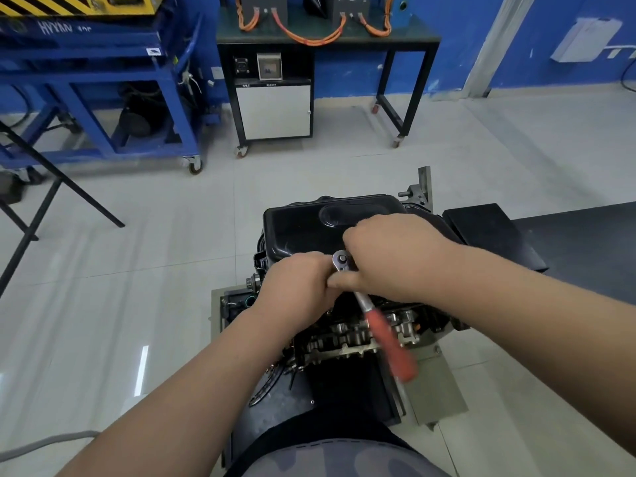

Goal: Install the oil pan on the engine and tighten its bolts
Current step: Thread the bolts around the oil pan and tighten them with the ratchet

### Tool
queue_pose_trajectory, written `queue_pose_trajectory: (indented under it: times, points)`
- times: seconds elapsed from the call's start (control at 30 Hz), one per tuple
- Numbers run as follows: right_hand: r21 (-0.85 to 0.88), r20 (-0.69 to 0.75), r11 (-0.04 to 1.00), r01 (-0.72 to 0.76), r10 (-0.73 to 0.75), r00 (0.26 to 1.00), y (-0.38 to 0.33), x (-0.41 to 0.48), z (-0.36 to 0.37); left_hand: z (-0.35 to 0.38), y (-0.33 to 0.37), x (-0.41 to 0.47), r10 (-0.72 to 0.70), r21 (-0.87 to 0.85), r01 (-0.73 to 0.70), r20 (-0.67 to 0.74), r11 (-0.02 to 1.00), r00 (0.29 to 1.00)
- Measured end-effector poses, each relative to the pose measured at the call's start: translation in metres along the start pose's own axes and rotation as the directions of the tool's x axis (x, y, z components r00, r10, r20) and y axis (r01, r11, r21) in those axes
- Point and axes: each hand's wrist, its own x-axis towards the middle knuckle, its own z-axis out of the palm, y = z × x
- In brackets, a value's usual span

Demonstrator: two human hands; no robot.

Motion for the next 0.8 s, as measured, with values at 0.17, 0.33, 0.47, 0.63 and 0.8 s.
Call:
queue_pose_trajectory:
  times: [0.17,0.33,0.47,0.63,0.8]
  points:
    - [-0.070,0.038,0.975,0.211,-0.209,0.977,0.015,-0.002,-0.005,0.000,-0.002,0.003,0.175,0.061,-0.177,0.039,0.982,0.984]
    - [-0.047,0.012,0.996,-0.071,0.072,0.997,0.004,-0.007,0.002,0.002,0.005,0.005,-0.001,0.136,-0.012,0.101,0.991,0.995]
    - [-0.060,0.005,0.998,0.032,-0.032,0.999,0.005,-0.007,0.004,0.001,0.007,0.008,0.016,0.177,-0.044,0.153,0.983,0.988]
    - [-0.117,0.035,0.958,0.261,-0.258,0.965,0.015,-0.007,-0.004,-0.001,0.008,0.008,0.076,0.164,-0.098,0.134,0.982,0.988]
    - [-0.106,0.020,0.992,0.066,-0.064,0.998,-0.002,-0.009,0.004,-0.003,0.009,0.009,-0.042,0.210,0.002,0.187,0.978,0.981]
